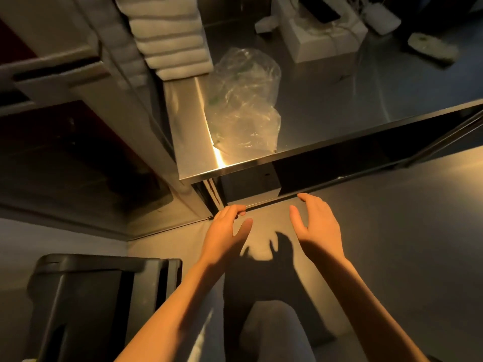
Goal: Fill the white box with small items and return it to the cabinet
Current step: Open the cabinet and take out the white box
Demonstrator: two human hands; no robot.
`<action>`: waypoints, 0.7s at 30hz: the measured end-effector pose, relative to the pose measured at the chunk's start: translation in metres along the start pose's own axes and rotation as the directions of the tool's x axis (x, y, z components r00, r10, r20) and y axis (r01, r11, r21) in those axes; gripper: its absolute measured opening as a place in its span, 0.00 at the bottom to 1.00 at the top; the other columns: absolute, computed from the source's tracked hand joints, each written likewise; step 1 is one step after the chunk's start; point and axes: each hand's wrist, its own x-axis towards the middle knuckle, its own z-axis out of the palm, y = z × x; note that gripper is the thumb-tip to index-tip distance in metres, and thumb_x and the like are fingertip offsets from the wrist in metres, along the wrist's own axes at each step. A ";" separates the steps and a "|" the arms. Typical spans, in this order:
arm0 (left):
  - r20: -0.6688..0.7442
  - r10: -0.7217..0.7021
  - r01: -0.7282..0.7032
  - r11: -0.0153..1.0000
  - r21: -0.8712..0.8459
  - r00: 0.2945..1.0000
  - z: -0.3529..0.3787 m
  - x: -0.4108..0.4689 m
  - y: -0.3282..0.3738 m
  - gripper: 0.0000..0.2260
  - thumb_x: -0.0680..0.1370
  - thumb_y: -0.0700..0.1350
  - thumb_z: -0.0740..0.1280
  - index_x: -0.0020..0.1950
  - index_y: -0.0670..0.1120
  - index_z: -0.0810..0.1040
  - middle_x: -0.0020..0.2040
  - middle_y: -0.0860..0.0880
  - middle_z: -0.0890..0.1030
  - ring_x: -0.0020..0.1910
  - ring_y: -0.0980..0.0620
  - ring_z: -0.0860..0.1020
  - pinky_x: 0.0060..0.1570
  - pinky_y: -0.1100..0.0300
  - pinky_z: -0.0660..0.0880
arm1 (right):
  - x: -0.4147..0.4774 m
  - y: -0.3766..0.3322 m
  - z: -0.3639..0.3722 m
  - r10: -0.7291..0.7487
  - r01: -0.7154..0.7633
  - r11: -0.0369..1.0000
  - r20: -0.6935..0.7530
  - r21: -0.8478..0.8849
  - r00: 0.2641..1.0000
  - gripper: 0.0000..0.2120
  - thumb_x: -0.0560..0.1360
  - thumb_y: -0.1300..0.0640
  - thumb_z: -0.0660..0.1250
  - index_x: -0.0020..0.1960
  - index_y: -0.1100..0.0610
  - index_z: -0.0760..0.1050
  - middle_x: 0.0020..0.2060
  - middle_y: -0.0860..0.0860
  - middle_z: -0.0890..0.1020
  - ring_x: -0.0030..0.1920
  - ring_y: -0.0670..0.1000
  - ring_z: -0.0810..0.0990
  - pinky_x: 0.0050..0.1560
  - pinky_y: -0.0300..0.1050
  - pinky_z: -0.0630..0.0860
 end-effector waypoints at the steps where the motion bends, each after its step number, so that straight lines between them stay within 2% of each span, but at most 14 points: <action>1: -0.001 0.023 -0.023 1.000 0.004 1.000 0.013 0.009 -0.012 0.21 0.77 0.64 0.55 0.63 0.54 0.71 0.56 0.56 0.75 0.53 0.62 0.71 0.49 0.68 0.67 | 0.010 0.011 0.014 0.023 -0.023 1.000 0.005 -0.007 1.000 0.23 0.78 0.42 0.58 0.69 0.51 0.67 0.64 0.50 0.75 0.63 0.48 0.72 0.59 0.40 0.65; 3: -0.040 0.087 -0.087 0.996 0.010 0.995 0.038 0.025 -0.039 0.23 0.78 0.63 0.56 0.61 0.49 0.74 0.55 0.51 0.78 0.52 0.61 0.72 0.49 0.71 0.67 | 0.028 0.032 0.043 0.054 -0.054 0.998 0.003 -0.025 0.999 0.23 0.78 0.44 0.59 0.69 0.52 0.68 0.64 0.51 0.75 0.63 0.49 0.73 0.59 0.40 0.65; 5: -0.104 0.156 -0.154 0.988 0.024 0.982 0.063 0.042 -0.067 0.18 0.79 0.56 0.60 0.60 0.45 0.76 0.53 0.48 0.79 0.51 0.64 0.72 0.47 0.75 0.69 | 0.048 0.051 0.074 0.036 -0.035 0.998 0.014 -0.048 0.999 0.23 0.78 0.46 0.59 0.69 0.55 0.69 0.63 0.54 0.76 0.62 0.52 0.74 0.59 0.42 0.67; 8: -0.082 0.177 -0.181 0.982 -0.047 0.981 0.104 0.067 -0.111 0.13 0.79 0.49 0.65 0.60 0.43 0.76 0.53 0.47 0.79 0.52 0.68 0.73 0.48 0.76 0.69 | 0.074 0.081 0.119 -0.032 0.031 0.995 -0.002 -0.100 0.999 0.22 0.79 0.50 0.61 0.67 0.61 0.71 0.61 0.60 0.78 0.61 0.58 0.77 0.60 0.49 0.72; 10: -0.087 0.167 -0.174 0.982 -0.080 0.982 0.129 0.085 -0.141 0.13 0.78 0.48 0.66 0.60 0.44 0.76 0.54 0.48 0.79 0.52 0.67 0.75 0.49 0.75 0.70 | 0.090 0.099 0.149 -0.069 0.067 0.991 -0.020 -0.116 0.997 0.22 0.79 0.50 0.61 0.65 0.64 0.73 0.58 0.62 0.80 0.58 0.60 0.79 0.57 0.50 0.73; 13: -0.097 0.143 -0.153 0.982 -0.111 0.985 0.168 0.121 -0.182 0.13 0.78 0.50 0.66 0.60 0.46 0.76 0.55 0.49 0.79 0.52 0.61 0.77 0.49 0.71 0.74 | 0.116 0.129 0.197 -0.101 0.099 0.988 -0.014 -0.119 0.995 0.23 0.78 0.49 0.59 0.64 0.66 0.74 0.55 0.62 0.81 0.55 0.61 0.80 0.54 0.49 0.75; 16: -0.090 0.136 -0.145 0.984 -0.106 0.987 0.203 0.151 -0.219 0.12 0.78 0.47 0.67 0.60 0.45 0.77 0.55 0.50 0.78 0.53 0.57 0.77 0.49 0.69 0.74 | 0.143 0.155 0.250 -0.120 0.119 0.988 0.004 -0.094 0.993 0.22 0.79 0.50 0.60 0.65 0.65 0.73 0.56 0.62 0.80 0.56 0.60 0.79 0.54 0.51 0.76; 19: -0.009 0.050 -0.051 0.977 -0.209 0.999 0.235 0.179 -0.253 0.17 0.76 0.48 0.67 0.62 0.42 0.76 0.56 0.46 0.77 0.56 0.49 0.76 0.56 0.54 0.75 | 0.167 0.175 0.301 -0.073 0.074 0.997 0.019 -0.030 0.997 0.21 0.79 0.50 0.61 0.66 0.62 0.71 0.60 0.59 0.78 0.60 0.57 0.76 0.59 0.50 0.73; 21: 0.032 -0.013 0.017 0.994 -0.109 0.999 0.256 0.198 -0.275 0.18 0.78 0.51 0.66 0.64 0.43 0.75 0.59 0.43 0.77 0.59 0.46 0.75 0.60 0.51 0.72 | 0.181 0.188 0.331 0.001 -0.002 1.000 0.035 0.011 0.999 0.23 0.78 0.47 0.62 0.68 0.59 0.70 0.63 0.56 0.76 0.63 0.55 0.74 0.62 0.47 0.70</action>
